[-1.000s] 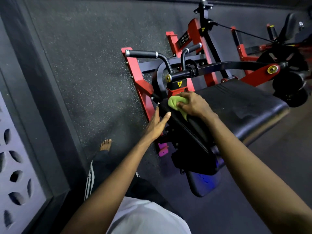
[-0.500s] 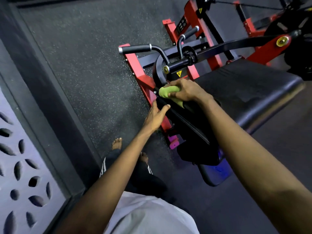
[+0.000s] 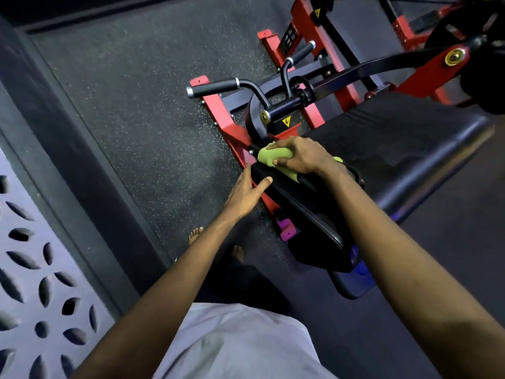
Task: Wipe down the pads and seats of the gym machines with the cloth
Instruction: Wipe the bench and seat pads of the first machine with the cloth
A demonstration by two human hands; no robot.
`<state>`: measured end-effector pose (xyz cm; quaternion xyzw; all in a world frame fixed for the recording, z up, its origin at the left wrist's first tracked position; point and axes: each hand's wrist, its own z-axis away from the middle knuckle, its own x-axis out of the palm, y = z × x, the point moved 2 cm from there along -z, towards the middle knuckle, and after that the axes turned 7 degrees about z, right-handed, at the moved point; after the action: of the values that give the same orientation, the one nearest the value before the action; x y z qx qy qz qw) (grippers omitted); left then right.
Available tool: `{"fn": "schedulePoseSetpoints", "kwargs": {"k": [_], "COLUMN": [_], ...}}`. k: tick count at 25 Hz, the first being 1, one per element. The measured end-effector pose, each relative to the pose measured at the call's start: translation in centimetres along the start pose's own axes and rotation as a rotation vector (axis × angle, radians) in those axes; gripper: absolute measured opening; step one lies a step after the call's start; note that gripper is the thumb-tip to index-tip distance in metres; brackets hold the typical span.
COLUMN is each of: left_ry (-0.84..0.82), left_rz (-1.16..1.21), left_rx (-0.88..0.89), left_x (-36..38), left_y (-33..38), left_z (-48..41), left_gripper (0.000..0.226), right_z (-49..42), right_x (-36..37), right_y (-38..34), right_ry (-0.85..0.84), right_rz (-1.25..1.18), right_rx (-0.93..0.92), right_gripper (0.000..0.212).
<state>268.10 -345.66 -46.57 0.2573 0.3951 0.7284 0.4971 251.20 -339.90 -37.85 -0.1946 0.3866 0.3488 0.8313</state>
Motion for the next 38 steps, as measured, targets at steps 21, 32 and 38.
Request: {"fn": "schedulePoseSetpoints", "kwargs": {"k": [21, 32, 38], "left_ry": [-0.01, 0.011, -0.071], "left_rz": [-0.14, -0.256, -0.231], "left_rx": [0.216, 0.459, 0.48], "left_x": [-2.8, -3.3, -2.7], "left_y": [-2.2, 0.2, -1.1], "left_z": [-2.0, -2.3, -3.1], "left_gripper": [0.062, 0.047, 0.053], "right_z": [-3.0, -3.6, -1.0], "right_x": [1.0, 0.0, 1.3], "right_y": [-0.3, 4.1, -1.2], "right_ry": [0.18, 0.131, 0.174], "right_rz": [0.122, 0.161, 0.152], "right_rx": [0.124, 0.254, 0.223], "right_gripper": [0.043, 0.059, 0.055]}}
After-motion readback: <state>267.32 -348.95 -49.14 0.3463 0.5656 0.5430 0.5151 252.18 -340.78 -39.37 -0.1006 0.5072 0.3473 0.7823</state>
